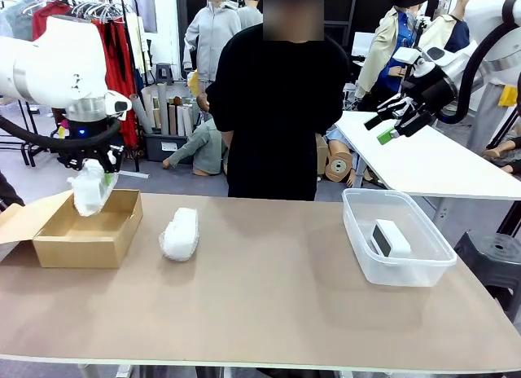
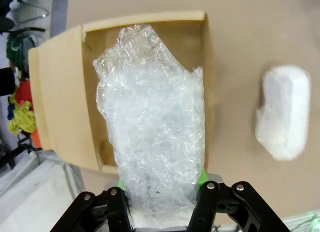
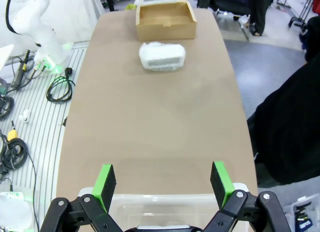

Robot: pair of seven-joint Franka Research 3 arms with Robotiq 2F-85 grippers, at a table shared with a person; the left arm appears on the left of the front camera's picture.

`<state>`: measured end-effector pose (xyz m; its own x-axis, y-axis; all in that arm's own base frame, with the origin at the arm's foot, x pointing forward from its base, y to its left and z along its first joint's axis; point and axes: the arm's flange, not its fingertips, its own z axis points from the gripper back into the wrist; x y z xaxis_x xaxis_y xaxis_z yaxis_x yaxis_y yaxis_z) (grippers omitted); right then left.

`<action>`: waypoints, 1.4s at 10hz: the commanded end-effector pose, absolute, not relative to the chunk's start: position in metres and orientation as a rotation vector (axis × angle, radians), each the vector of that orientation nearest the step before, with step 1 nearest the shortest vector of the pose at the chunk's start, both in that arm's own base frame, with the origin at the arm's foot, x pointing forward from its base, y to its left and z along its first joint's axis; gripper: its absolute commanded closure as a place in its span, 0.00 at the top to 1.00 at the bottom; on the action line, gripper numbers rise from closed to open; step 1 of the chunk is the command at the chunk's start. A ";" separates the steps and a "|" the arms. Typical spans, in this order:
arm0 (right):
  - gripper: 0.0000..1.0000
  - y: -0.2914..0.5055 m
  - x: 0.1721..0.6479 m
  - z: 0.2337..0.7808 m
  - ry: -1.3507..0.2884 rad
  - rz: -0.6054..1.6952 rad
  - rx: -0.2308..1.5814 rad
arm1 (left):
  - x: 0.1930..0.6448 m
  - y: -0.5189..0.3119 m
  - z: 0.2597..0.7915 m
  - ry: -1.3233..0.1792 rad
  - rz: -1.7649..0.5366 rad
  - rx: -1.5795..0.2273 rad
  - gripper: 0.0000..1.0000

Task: Separate and place wrapped and unwrapped clocks.
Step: If the picked Digital clock is wrapped, place it in the Package Box ; if not, place it in the Organizing box.

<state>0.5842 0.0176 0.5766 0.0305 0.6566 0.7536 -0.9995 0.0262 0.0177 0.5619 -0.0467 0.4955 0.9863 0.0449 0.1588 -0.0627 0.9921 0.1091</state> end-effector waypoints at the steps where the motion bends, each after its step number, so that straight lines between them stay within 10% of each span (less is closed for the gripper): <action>1: 1.00 0.017 0.583 0.578 -0.660 1.437 0.668 | 0.583 -0.031 0.486 -0.230 0.009 0.149 0.00; 14: 1.00 0.017 0.583 0.578 -0.660 1.437 0.668 | 0.599 -0.017 0.438 -0.199 -0.008 0.269 0.00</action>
<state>0.5842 0.0176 0.5767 0.0305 0.6566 0.7536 -0.9995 0.0262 0.0176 0.5970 -0.0208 0.4399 0.9804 -0.0499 0.1905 0.0031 0.9712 0.2382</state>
